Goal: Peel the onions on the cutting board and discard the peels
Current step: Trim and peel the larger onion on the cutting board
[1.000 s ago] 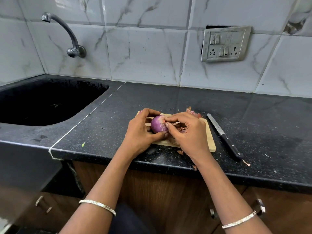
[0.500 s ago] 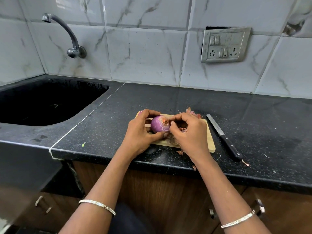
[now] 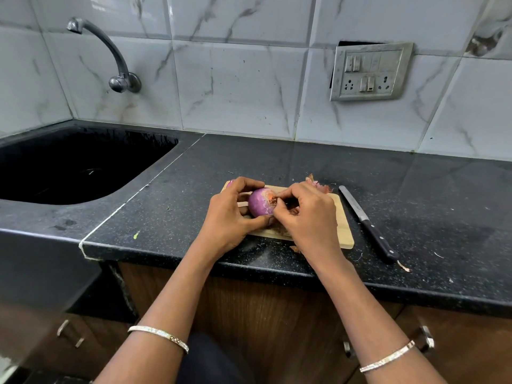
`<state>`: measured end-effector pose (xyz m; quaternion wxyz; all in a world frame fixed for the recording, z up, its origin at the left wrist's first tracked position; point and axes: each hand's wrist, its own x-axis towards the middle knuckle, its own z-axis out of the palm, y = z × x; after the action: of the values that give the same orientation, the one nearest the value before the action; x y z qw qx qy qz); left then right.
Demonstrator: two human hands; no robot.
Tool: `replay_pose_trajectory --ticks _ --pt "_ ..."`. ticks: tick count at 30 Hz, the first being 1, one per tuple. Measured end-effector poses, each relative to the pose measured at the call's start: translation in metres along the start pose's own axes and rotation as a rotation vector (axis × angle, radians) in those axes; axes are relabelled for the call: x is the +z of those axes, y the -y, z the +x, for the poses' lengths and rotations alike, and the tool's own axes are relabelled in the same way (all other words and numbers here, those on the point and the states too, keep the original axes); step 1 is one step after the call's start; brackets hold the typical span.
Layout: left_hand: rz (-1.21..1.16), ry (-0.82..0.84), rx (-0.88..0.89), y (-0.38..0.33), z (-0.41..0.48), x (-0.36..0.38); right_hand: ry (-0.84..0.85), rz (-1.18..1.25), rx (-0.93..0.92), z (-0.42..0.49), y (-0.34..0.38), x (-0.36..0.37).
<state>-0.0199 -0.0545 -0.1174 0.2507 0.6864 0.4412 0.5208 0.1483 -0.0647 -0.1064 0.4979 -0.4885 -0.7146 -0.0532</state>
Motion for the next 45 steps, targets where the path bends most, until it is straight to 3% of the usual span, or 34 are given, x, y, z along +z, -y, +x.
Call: replay_pose_trajectory --ticks 4,10,16,30,37,45 --pt "0.034 -0.015 0.007 0.0016 0.0 0.0003 -0.049 0.079 0.05 0.0001 -0.0017 -0.0036" --pt "0.091 -0.038 0.077 0.0008 -0.0003 -0.0004 0.006 0.096 -0.092 0.0 0.0036 -0.006" --pt "0.1 -0.016 0.112 0.0034 0.0 -0.0009 -0.033 0.146 -0.065 0.0003 0.0006 -0.0042" --pt "0.11 0.018 0.186 0.0004 -0.0014 0.0005 -0.047 -0.075 -0.117 -0.0013 -0.0014 0.0009" --pt "0.077 -0.013 0.122 0.0043 -0.0004 0.0002 -0.016 0.091 -0.066 -0.0008 0.0027 -0.0067" --pt "0.132 -0.005 0.216 0.0005 -0.0006 -0.0009 -0.046 0.065 -0.096 -0.0013 0.0003 -0.005"
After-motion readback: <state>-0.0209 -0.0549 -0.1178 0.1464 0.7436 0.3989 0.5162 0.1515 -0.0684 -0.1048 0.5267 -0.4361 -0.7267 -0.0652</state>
